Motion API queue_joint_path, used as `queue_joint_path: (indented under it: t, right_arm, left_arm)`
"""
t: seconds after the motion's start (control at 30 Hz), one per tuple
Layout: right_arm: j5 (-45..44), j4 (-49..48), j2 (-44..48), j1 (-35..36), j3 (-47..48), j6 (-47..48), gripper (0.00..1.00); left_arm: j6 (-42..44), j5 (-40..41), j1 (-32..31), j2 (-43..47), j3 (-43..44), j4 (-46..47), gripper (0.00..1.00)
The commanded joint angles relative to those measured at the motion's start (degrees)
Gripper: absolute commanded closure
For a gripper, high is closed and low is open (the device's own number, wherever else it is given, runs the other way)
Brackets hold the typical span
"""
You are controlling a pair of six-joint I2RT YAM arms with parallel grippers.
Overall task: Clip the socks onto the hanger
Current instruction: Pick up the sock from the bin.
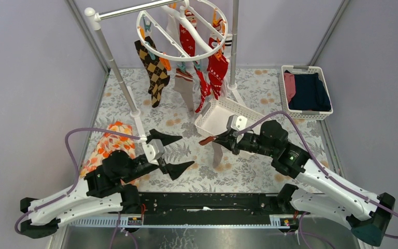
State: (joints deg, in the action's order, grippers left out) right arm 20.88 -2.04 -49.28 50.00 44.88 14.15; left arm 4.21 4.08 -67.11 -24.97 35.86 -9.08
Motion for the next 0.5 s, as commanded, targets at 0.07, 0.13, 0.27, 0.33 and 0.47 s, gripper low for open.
queue_joint_path:
  t: [0.07,0.13,0.27,0.33,0.47]
  right_arm:
    - [2.8,-5.5,6.3,0.5,-3.8,-0.4,1.00]
    - [2.8,-5.7,8.2,0.5,-4.8,-0.4,1.00]
    - [3.7,-5.1,9.5,0.5,-5.5,0.1,1.00]
    - [4.5,-4.3,9.1,0.5,-5.1,0.3,1.00]
    - [5.7,-4.0,8.4,0.5,-4.7,0.3,1.00]
  left_arm:
    - [-7.1,-5.1,-0.1,-5.4,1.4,11.5,0.01]
    - [-9.2,-4.9,-0.1,-5.8,2.0,11.4,0.01]
    - [-12.2,-2.2,-0.1,-3.3,0.2,13.6,0.01]
    - [-13.0,-1.1,-0.1,-2.5,0.1,12.8,0.01]
    - [-15.2,0.2,-0.1,-2.2,1.0,9.8,0.02]
